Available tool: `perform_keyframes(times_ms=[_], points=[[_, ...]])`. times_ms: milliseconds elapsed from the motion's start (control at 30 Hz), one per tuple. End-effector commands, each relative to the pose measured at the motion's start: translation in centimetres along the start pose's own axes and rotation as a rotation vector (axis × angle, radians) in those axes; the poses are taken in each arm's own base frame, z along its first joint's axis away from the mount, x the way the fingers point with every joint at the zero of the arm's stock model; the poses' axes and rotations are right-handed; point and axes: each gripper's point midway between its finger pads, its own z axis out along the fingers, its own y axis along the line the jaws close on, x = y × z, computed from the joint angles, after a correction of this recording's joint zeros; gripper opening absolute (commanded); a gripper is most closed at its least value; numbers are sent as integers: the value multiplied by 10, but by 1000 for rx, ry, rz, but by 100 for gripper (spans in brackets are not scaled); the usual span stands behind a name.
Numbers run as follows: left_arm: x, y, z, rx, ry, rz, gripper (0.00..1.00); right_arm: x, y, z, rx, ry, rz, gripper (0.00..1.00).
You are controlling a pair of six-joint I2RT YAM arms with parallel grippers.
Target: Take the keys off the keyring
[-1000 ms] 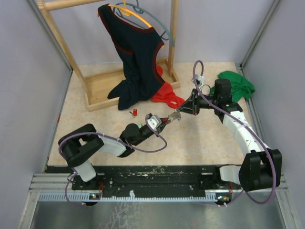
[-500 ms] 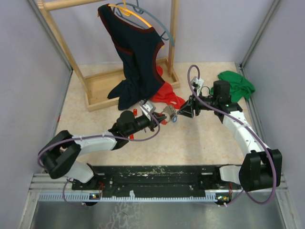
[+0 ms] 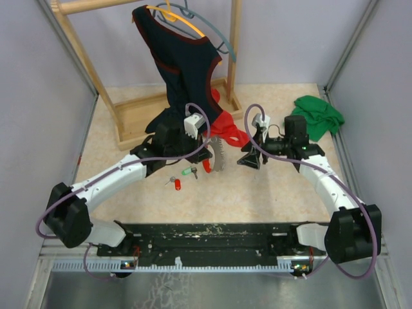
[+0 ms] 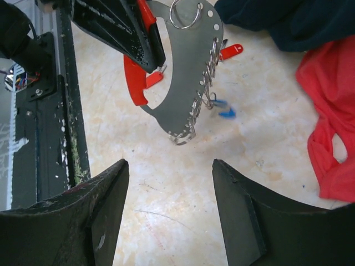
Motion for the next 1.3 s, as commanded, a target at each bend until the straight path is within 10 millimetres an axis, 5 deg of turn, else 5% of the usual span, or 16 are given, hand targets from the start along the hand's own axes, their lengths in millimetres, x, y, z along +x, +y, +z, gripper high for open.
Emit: perform_keyframes(times_ms=[0, 367, 667, 833, 1100, 1267], points=[[16, -20, -13, 100, 144, -81, 0, -7, 5, 14, -43, -57, -128, 62], [25, -50, -38, 294, 271, 79, 0, 17, 34, 23, -235, -116, -295, 71], [22, -45, -61, 100, 426, 398, 0, 39, 56, 31, -338, -101, -487, 79], [9, -61, -68, 106, 388, 594, 0, 34, 60, 37, -353, -111, -535, 75], [-11, -78, -69, 168, 311, 635, 0, 31, 93, 43, -479, -142, -575, 68], [-18, -79, -72, 173, 281, 684, 0, 20, 89, 49, -454, -143, -521, 65]])
